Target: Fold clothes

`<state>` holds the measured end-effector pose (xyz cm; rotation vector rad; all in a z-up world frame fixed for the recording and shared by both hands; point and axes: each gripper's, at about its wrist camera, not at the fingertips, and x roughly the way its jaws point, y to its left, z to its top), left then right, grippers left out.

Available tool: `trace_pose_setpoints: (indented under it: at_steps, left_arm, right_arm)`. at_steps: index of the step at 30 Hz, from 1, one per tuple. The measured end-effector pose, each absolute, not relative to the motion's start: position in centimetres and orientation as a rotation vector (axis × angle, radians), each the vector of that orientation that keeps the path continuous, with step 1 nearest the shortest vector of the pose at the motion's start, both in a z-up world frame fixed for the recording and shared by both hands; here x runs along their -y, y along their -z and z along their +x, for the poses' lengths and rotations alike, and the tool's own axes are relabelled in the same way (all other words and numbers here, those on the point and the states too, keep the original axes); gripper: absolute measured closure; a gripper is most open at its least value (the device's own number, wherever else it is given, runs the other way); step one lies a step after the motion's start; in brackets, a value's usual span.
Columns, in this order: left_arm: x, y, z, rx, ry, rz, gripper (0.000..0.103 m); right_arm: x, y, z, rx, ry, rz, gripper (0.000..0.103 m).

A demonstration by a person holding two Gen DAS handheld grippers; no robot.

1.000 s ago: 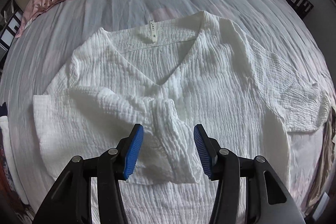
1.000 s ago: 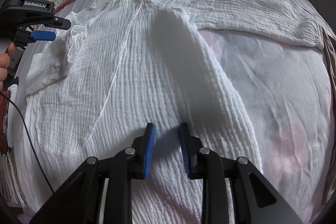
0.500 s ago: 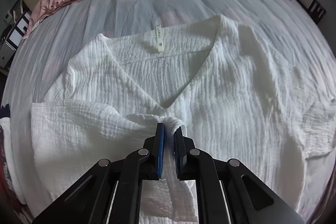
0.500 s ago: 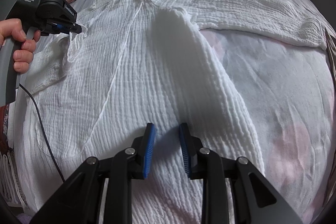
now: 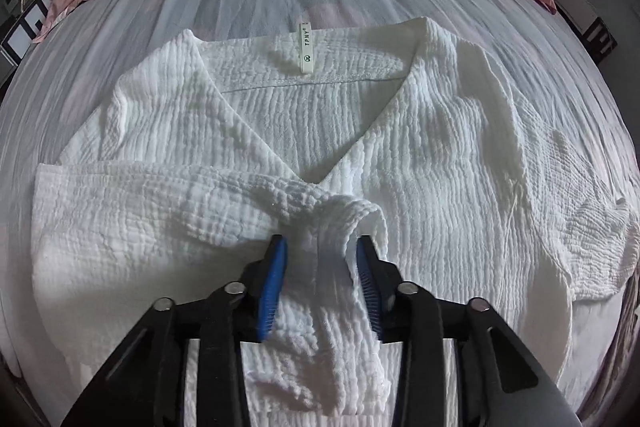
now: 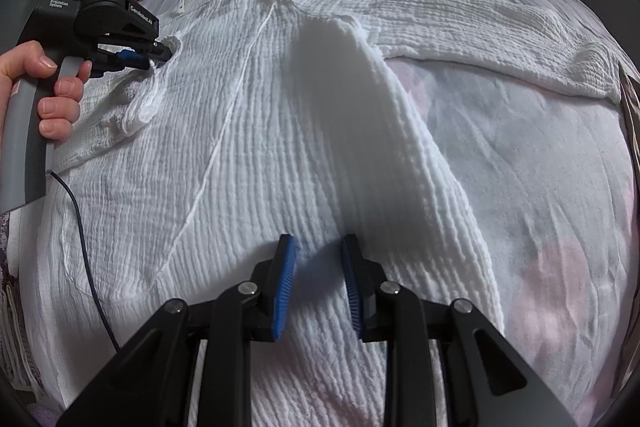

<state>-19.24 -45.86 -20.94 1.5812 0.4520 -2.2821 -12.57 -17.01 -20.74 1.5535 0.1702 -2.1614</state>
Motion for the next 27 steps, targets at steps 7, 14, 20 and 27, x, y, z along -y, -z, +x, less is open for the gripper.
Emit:
trace_pose_setpoints:
  at_steps: [7,14,20,27]
  left_arm:
    - [48.3,15.1,-10.9,-0.379,2.335,1.460,0.052]
    - [55.6,14.8,-2.8,-0.329,2.154,1.339,0.052]
    - [58.1,19.4,0.4,-0.414,2.069,1.333,0.052]
    - [60.3,24.4,1.1,-0.571,1.903,1.363,0.052]
  right_arm:
    - [16.8,20.7,-12.4,-0.127,2.160,1.571,0.078]
    - [16.5,20.4,-12.0,-0.114,2.169,1.594,0.078]
    - [16.8,20.2,-11.3,-0.156,2.192,1.589,0.078]
    - [16.8,20.0,-10.4,-0.174,2.196,1.583,0.078]
